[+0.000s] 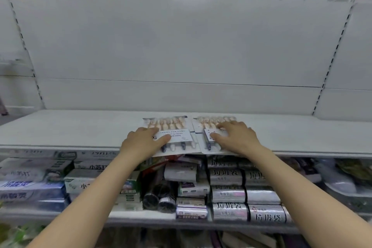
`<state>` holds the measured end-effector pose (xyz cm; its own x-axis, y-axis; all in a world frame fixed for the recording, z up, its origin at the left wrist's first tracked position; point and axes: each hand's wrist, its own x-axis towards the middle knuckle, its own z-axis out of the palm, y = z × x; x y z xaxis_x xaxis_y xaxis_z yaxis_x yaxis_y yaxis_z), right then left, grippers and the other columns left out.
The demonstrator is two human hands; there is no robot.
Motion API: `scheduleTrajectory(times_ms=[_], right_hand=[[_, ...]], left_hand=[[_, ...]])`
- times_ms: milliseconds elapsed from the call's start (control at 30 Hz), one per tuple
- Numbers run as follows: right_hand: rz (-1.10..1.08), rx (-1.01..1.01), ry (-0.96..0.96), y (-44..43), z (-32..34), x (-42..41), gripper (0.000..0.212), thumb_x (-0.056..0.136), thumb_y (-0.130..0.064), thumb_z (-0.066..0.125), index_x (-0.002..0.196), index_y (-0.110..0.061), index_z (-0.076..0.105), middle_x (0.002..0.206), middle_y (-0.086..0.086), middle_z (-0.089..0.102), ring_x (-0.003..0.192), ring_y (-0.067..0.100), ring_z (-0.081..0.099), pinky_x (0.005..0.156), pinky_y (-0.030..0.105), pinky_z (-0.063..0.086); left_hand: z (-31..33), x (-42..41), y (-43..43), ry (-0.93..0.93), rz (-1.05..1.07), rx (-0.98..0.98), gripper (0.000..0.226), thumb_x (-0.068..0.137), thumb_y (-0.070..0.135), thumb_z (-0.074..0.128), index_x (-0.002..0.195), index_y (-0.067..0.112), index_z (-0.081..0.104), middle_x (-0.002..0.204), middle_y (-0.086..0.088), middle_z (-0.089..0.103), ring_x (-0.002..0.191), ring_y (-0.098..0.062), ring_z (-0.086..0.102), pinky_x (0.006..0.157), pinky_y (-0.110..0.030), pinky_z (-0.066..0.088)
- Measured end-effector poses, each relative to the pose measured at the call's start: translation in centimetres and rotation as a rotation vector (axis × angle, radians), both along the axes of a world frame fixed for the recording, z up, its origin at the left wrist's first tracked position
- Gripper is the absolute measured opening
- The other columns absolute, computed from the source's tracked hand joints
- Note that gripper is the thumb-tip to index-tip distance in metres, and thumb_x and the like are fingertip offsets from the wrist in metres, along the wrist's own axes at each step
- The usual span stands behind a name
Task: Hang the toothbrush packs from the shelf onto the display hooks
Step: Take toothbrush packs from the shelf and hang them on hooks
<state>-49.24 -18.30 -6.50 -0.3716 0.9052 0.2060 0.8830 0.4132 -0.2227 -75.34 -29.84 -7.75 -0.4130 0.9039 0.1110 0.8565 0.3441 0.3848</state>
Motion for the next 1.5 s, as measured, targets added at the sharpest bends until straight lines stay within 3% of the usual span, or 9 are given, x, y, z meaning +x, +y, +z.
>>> scheduleTrajectory(times_ms=[200, 400, 533, 700, 900, 1067, 1133, 1367, 1500], right_hand=[[-0.205, -0.179, 0.012, -0.8, 0.6, 1.1, 0.117, 0.063, -0.097, 0.042, 0.155, -0.028, 0.025, 0.158, 0.005, 0.033, 0.141, 0.034, 0.034, 0.109, 0.052, 0.037], [-0.283, -0.162, 0.043, -1.7, -0.1, 1.1, 0.121, 0.063, -0.098, 0.041, 0.155, -0.022, 0.024, 0.160, 0.015, 0.026, 0.144, 0.036, 0.029, 0.113, 0.049, 0.033], [-0.303, -0.141, 0.075, -2.1, -0.5, 1.4, 0.127, 0.059, -0.100, 0.041, 0.155, -0.019, 0.023, 0.160, 0.017, 0.023, 0.145, 0.037, 0.026, 0.116, 0.050, 0.029], [-0.315, -0.145, 0.113, -2.6, -0.4, 1.8, 0.134, 0.056, -0.099, 0.049, 0.156, -0.016, 0.017, 0.158, 0.020, 0.025, 0.144, 0.038, 0.027, 0.114, 0.050, 0.029], [-0.325, -0.175, 0.131, -2.5, -0.1, 2.0, 0.142, 0.050, -0.100, 0.052, 0.156, -0.014, 0.015, 0.154, 0.021, 0.033, 0.141, 0.038, 0.031, 0.113, 0.048, 0.033], [-0.296, -0.200, 0.129, -2.5, 0.2, 2.3, 0.142, 0.049, -0.100, 0.055, 0.155, -0.012, 0.020, 0.155, 0.018, 0.035, 0.141, 0.038, 0.030, 0.111, 0.049, 0.034], [-0.295, -0.191, 0.139, -2.7, 0.1, 2.4, 0.143, 0.048, -0.099, 0.057, 0.155, -0.012, 0.019, 0.153, 0.020, 0.034, 0.140, 0.039, 0.029, 0.111, 0.049, 0.034], [-0.314, -0.147, 0.224, -3.6, 0.3, 3.0, 0.142, 0.051, -0.092, 0.066, 0.155, -0.011, 0.015, 0.151, 0.026, 0.034, 0.138, 0.042, 0.031, 0.110, 0.048, 0.034], [-0.328, -0.172, 0.572, -2.0, 0.0, 4.9, 0.119, 0.049, -0.070, 0.087, 0.139, -0.004, 0.044, 0.137, 0.023, 0.053, 0.125, 0.039, 0.050, 0.103, 0.048, 0.045]], left_hand=[[1.0, 2.1, -2.1, 0.118, 0.250, -0.103, 0.097, 0.078, 0.089, 0.031, 0.150, 0.025, 0.032, 0.148, -0.014, 0.035, 0.135, -0.036, 0.031, 0.103, -0.045, 0.036], [0.5, 2.4, -2.9, -0.035, 0.317, -0.029, 0.108, 0.074, 0.090, 0.040, 0.150, 0.015, 0.025, 0.146, -0.017, 0.027, 0.124, -0.041, 0.049, 0.093, -0.045, 0.047], [0.3, 2.6, -2.8, -0.226, 0.320, 0.076, 0.110, 0.077, 0.075, 0.061, 0.154, 0.014, 0.011, 0.148, -0.019, 0.021, 0.122, -0.042, 0.050, 0.091, -0.045, 0.049], [-0.2, 3.6, -3.3, -0.478, 0.313, 0.287, 0.110, 0.078, 0.046, 0.079, 0.155, 0.012, 0.008, 0.152, -0.020, 0.019, 0.132, -0.041, 0.042, 0.100, -0.047, 0.044], [-1.8, 4.1, -4.6, -0.587, 0.333, 0.486, 0.121, 0.072, 0.034, 0.088, 0.156, 0.016, 0.003, 0.151, -0.021, 0.020, 0.137, -0.040, 0.035, 0.107, -0.049, 0.038], [-2.8, 4.2, -6.4, -0.600, 0.349, 0.488, 0.126, 0.071, 0.033, 0.088, 0.157, 0.013, -0.001, 0.158, -0.019, 0.021, 0.146, -0.036, 0.023, 0.114, -0.050, 0.029], [-3.5, 4.0, -6.9, -0.599, 0.344, 0.483, 0.128, 0.066, 0.035, 0.091, 0.157, 0.011, 0.004, 0.160, -0.016, 0.023, 0.148, -0.033, 0.020, 0.118, -0.053, 0.027], [-4.9, 4.1, -8.6, -0.602, 0.322, 0.548, 0.113, 0.056, 0.034, 0.095, 0.146, 0.015, 0.030, 0.148, -0.009, 0.045, 0.136, -0.031, 0.042, 0.110, -0.056, 0.039], [-5.4, 3.7, -9.6, -0.658, 0.289, 0.589, 0.061, 0.065, 0.030, 0.090, 0.116, 0.021, 0.057, 0.111, 0.002, 0.069, 0.105, -0.022, 0.065, 0.094, -0.051, 0.053]])
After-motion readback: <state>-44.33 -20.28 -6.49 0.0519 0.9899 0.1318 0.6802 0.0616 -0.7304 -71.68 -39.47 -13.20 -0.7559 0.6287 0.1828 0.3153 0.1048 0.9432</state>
